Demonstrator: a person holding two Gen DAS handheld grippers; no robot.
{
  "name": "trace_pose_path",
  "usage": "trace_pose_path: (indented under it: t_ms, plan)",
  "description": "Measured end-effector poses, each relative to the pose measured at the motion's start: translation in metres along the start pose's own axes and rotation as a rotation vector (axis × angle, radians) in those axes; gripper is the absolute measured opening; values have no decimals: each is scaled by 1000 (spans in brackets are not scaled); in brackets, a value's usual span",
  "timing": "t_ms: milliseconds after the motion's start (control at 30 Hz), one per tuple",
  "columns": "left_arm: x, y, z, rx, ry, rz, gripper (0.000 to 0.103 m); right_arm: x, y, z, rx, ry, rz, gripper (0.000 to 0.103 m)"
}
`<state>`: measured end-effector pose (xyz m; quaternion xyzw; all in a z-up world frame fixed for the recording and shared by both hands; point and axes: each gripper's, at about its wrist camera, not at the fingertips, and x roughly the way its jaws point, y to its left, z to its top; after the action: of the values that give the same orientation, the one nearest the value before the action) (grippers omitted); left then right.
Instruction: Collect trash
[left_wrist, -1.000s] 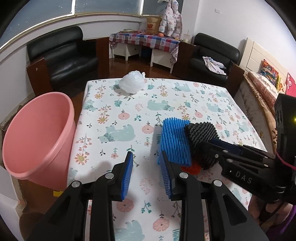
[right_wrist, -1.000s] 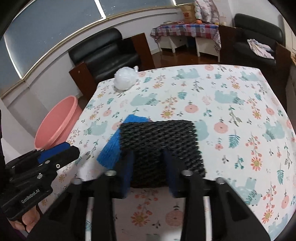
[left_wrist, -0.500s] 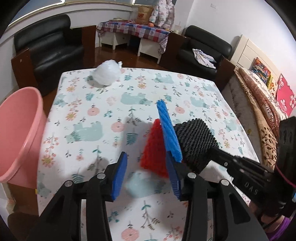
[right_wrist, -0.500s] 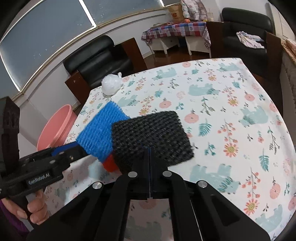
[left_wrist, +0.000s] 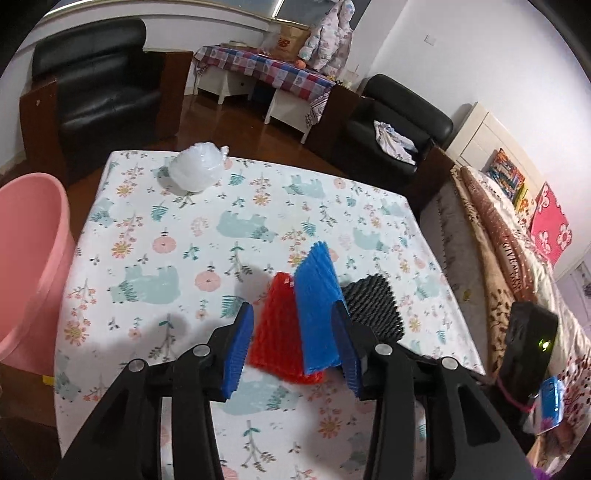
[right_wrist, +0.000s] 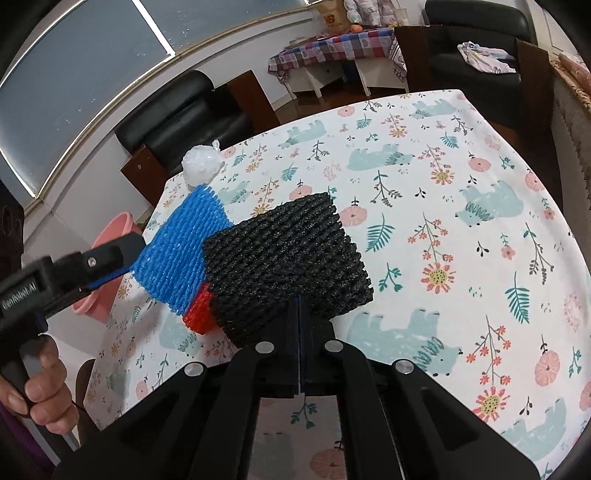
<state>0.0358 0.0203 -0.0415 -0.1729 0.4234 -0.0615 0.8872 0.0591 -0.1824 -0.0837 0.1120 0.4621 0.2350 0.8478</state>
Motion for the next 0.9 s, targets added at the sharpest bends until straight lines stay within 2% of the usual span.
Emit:
trace_pose_path:
  t_ms: [233,300,500,567,633,700,767,900]
  plan:
    - [5,-8,6,-46,22,-67,43,-1,-2,-3,-3,3,10,1]
    - [9,-11,5,-31,26,-45,43,-1,-3,-4,-1,3,14,1]
    - [21,-24,-4,83,6,115,42,-1,-6,-4,10,6,25,1]
    - [24,-23,-6,100,8,131,42,0,-6,-4,14,7,26,1]
    - [25,-23,-9,101,10,131,35,0,-6,-3,15,8,27,1]
    - [24,-24,-10,106,-1,127,21,0,-6,-4,13,8,26,1]
    - [21,-26,-11,111,-21,119,14,0,-6,-4,12,8,26,1]
    - [19,-26,-12,102,-40,107,7,1,-9,-4,24,10,41,1]
